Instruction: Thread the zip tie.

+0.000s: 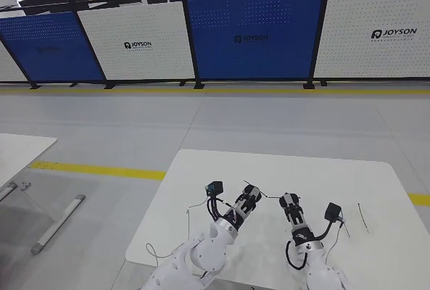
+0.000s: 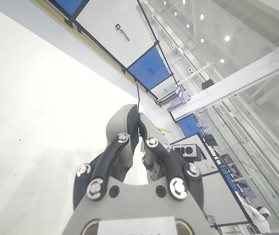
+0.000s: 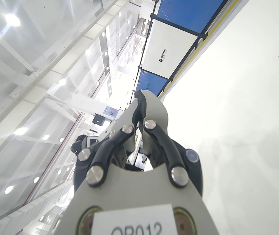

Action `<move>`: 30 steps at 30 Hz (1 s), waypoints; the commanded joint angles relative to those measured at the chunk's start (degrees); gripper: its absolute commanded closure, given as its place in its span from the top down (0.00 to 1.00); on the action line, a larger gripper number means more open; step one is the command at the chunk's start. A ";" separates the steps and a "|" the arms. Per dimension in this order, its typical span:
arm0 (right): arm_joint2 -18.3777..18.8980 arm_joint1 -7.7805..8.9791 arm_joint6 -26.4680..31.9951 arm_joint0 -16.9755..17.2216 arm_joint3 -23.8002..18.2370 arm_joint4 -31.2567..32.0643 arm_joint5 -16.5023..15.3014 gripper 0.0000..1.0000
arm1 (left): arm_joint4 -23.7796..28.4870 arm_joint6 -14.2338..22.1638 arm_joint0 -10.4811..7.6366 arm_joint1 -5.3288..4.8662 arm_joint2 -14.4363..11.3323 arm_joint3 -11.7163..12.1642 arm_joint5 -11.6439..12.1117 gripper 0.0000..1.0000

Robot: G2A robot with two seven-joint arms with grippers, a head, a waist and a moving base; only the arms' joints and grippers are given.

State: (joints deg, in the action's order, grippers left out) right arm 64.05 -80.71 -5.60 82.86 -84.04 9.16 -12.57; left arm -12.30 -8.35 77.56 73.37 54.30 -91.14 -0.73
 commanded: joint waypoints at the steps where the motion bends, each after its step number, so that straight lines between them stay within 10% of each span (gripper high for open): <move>1: 0.04 -0.03 0.07 0.03 0.00 0.07 0.02 0.00 | 0.00 0.00 0.00 0.00 0.00 0.00 0.00 0.00; 30: -1.49 -1.17 -0.36 -1.42 2.50 -0.21 -0.22 0.00 | 0.00 0.00 0.00 0.00 0.00 0.00 0.00 0.00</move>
State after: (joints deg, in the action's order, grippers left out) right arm 62.67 -81.84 -6.00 81.47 -81.69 9.07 -12.61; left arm -12.30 -8.35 77.56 73.37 54.30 -91.14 -0.73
